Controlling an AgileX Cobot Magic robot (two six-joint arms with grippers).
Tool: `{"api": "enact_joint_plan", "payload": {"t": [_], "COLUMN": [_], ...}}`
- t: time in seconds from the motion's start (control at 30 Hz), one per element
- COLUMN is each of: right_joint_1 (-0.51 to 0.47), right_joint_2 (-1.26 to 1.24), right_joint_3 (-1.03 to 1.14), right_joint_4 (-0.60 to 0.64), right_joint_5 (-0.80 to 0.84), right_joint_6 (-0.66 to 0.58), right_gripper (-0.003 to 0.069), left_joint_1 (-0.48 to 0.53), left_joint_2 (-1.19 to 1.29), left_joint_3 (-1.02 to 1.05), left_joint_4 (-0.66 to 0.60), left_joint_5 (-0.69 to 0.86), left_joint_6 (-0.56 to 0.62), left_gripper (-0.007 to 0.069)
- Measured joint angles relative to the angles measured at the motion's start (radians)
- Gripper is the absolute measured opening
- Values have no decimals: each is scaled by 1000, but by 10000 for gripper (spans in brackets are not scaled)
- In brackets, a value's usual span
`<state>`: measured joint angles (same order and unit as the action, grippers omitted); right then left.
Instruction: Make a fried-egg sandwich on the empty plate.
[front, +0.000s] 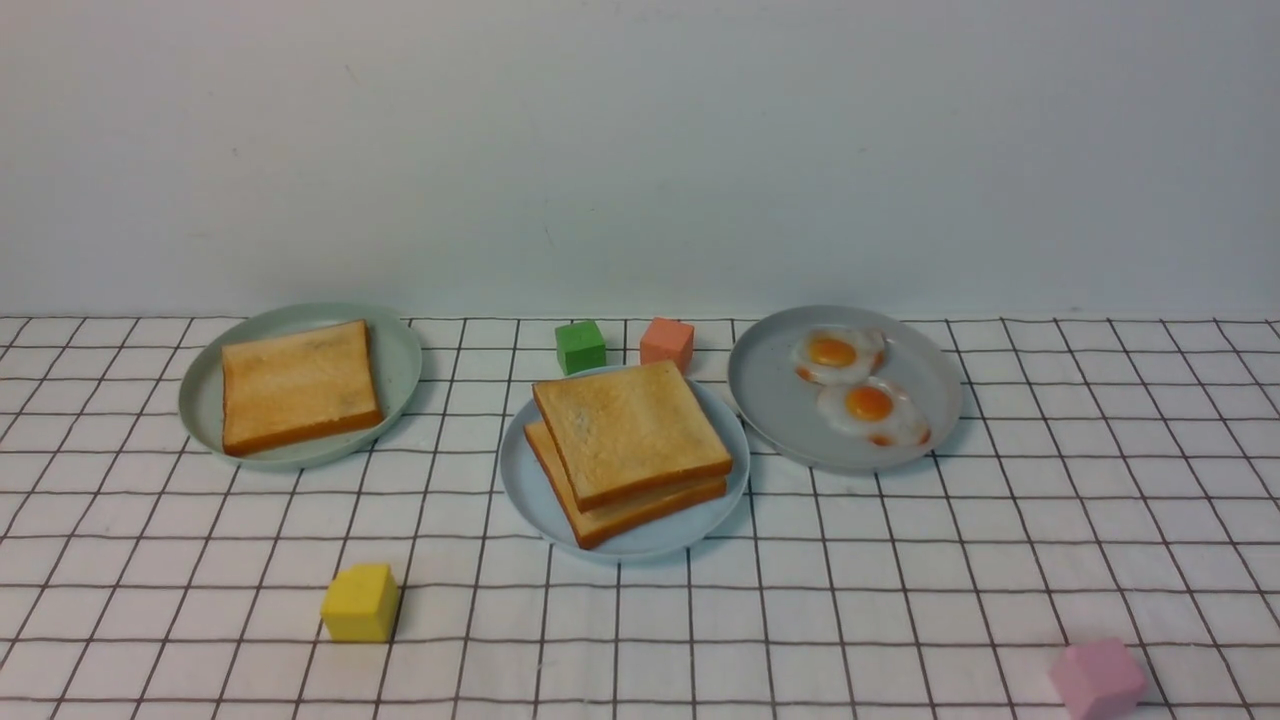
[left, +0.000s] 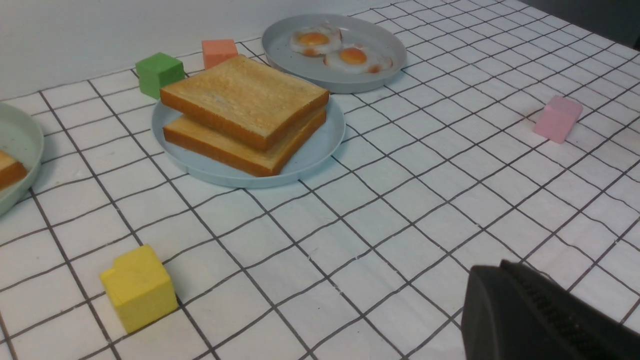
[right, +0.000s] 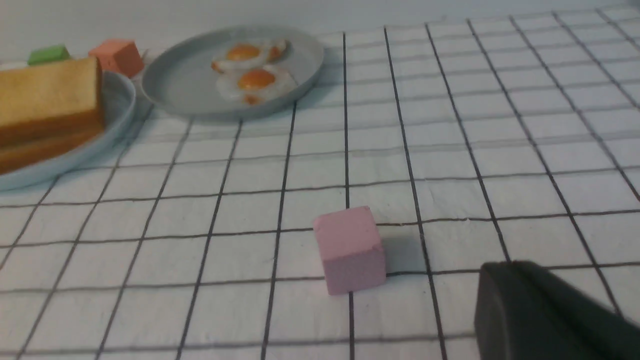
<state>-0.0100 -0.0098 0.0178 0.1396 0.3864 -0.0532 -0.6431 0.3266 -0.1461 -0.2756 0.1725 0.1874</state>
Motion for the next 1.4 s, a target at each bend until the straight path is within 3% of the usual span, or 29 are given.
{"api": "enact_joint_plan", "payload": {"t": [1.4], "right_joint_1": [0], "right_joint_2": [0], "right_joint_3": [-1], "right_joint_4": [7], "right_joint_5": [5], "right_joint_6": [-1], "right_gripper": [7], "left_joint_1": [0], "left_joint_2": [3], "left_joint_3": [0], "left_joint_4": [0], "left_joint_5": [3], "left_joint_6": [0], "left_gripper": [39]}}
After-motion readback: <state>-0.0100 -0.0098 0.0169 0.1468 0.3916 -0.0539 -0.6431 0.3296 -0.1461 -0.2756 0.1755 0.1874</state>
